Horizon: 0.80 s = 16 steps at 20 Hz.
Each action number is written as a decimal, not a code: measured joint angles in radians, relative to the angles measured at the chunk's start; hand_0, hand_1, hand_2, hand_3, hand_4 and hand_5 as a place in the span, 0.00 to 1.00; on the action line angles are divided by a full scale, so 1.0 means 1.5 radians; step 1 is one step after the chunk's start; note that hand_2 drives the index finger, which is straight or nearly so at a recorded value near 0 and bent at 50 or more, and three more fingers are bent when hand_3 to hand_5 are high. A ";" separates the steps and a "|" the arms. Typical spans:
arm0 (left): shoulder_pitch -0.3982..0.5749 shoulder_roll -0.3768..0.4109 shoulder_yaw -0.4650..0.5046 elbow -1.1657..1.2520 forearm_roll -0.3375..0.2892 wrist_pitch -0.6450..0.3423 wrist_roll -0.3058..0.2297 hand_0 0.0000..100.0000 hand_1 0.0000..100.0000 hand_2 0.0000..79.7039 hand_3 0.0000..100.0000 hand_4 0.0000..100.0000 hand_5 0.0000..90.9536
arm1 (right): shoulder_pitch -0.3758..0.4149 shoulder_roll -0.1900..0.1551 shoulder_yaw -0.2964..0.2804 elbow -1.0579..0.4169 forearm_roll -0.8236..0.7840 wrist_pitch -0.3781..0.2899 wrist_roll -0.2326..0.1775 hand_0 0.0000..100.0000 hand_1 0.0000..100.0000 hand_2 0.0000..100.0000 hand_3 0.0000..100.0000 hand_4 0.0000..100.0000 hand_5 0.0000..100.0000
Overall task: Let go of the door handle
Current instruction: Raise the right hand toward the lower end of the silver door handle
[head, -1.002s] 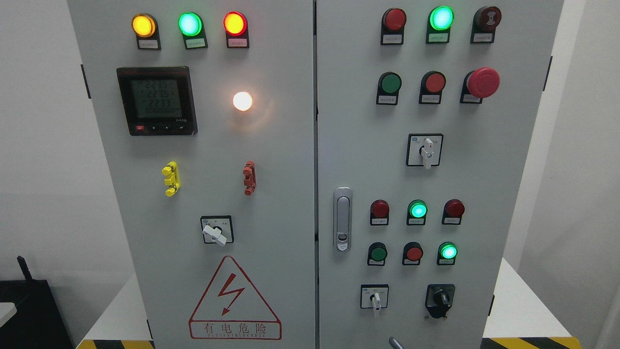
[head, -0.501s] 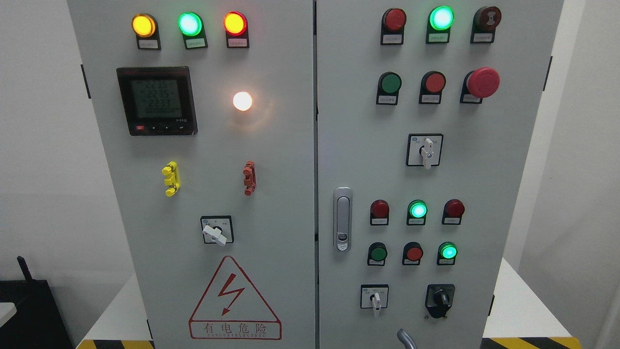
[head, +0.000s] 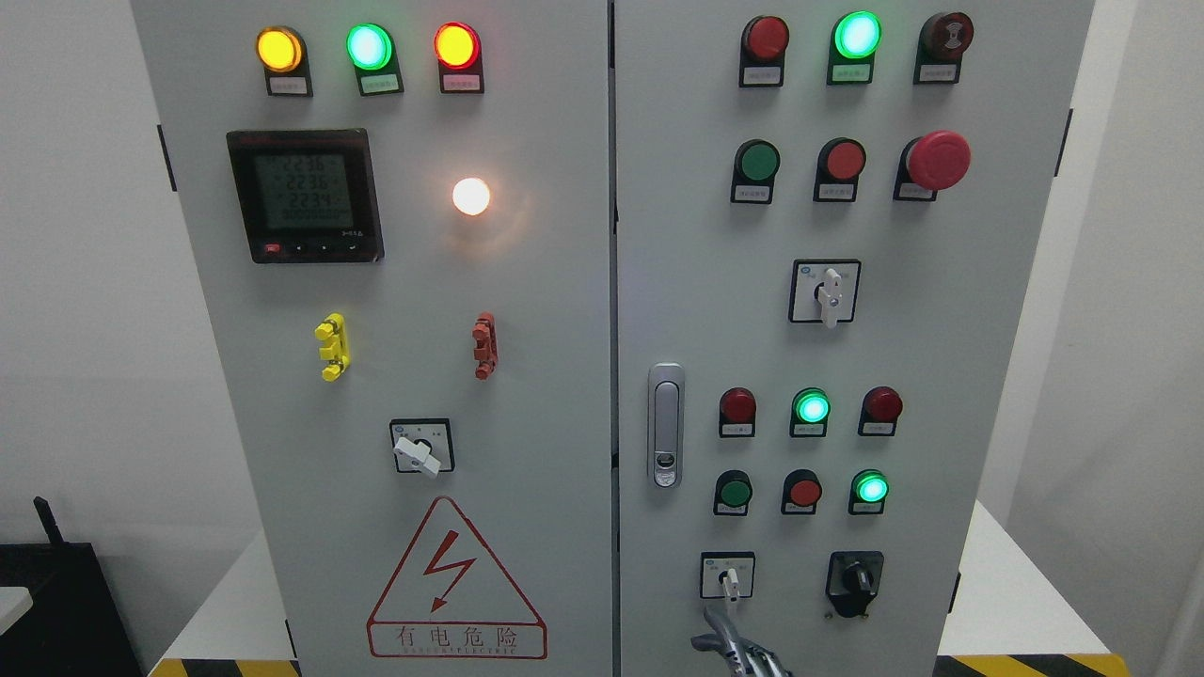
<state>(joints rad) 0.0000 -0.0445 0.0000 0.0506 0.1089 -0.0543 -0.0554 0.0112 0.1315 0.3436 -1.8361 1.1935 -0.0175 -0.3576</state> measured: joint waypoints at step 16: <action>0.000 0.000 0.000 0.000 0.000 0.000 0.000 0.12 0.39 0.00 0.00 0.00 0.00 | -0.123 0.002 0.018 0.040 0.161 0.120 0.094 0.27 0.29 0.00 1.00 0.95 1.00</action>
<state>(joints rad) 0.0000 -0.0445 0.0000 0.0506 0.1089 -0.0542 -0.0553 -0.1739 0.1341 0.3703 -1.7768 1.4349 0.1626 -0.2160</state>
